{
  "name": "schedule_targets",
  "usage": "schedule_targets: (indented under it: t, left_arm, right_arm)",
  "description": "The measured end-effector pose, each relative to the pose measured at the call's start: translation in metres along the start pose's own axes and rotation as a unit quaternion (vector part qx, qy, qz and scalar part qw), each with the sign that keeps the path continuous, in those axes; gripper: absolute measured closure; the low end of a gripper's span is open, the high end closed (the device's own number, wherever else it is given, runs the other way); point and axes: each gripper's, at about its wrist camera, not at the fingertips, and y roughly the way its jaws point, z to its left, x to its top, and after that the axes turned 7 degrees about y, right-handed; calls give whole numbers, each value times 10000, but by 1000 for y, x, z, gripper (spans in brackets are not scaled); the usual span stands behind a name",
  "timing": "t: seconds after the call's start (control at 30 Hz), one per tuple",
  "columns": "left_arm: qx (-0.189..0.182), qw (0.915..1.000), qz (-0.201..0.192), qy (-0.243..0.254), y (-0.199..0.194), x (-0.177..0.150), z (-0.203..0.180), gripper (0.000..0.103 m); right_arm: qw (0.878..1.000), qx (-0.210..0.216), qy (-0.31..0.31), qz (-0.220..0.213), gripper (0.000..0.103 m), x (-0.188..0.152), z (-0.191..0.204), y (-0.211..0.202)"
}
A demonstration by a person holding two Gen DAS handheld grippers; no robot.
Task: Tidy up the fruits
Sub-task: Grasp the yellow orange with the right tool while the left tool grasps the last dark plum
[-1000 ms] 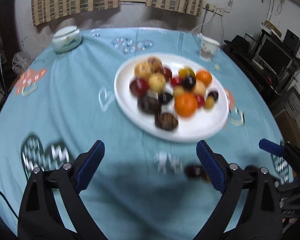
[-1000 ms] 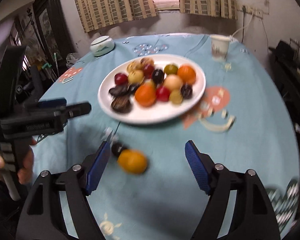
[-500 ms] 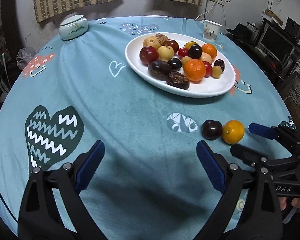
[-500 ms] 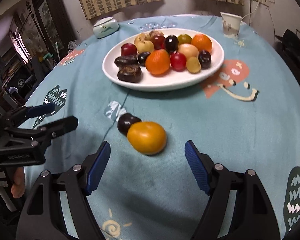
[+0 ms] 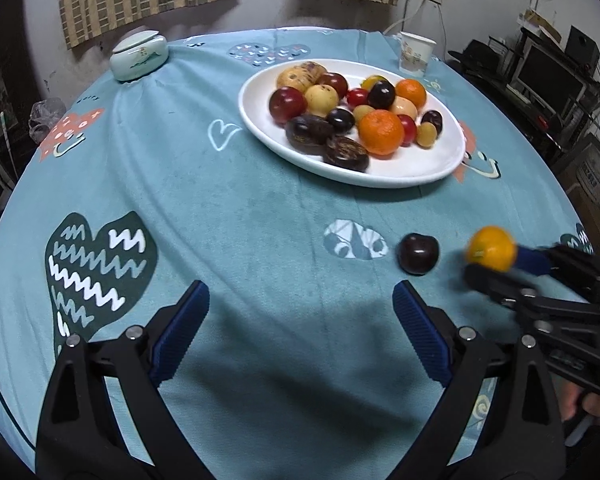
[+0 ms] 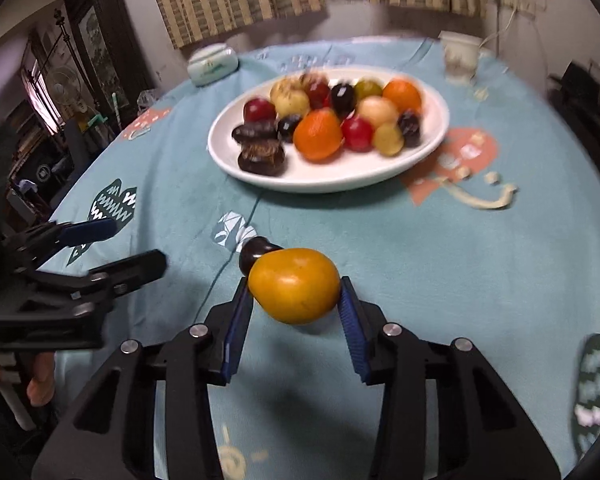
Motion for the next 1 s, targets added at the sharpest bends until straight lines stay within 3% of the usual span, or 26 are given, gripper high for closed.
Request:
schedule_targets:
  t: [0.13,0.33,0.4,0.47,0.57,0.6,0.63,0.9,1.0]
  left_arm:
    - [-140,9997,120,170,9,5,-23,8]
    - [-219,9989,167,391,37,17,-63,10]
    - [-115,9987,157,469,46,21,-71,16]
    - [-105,9983,251,508,55,23,-75,32]
    - [-99,9985,105,526,56,24,-79,43]
    - [-111,9984,58,550,55,24,-81,50]
    - [-208,9983,34,547,54,25,-82,68]
    - [-353,9977,1,572,44,17,-80,71]
    - [-398,9976,-59,565,32,12,-76,71]
  right_arm:
    - [9991,-416,-42,38,59,-23,-14,-26]
    - [9983,-441,313,225,59,-50,-46,-32]
    - [9983,-401,374,218,59,-51,-51,-32]
    - [9984,-351,395,187,59,-53,-54,-32]
    - [9985,-308,420,145,59,-52,-55,-30]
    - [9985,-302,432,132,59,-51,-55,-29]
    - [9985,-302,430,126,59,-50,-55,-27]
    - [9980,-439,437,109,56,-39,-50,-17]
    - [9978,-445,485,76,60,-38,-48,-18]
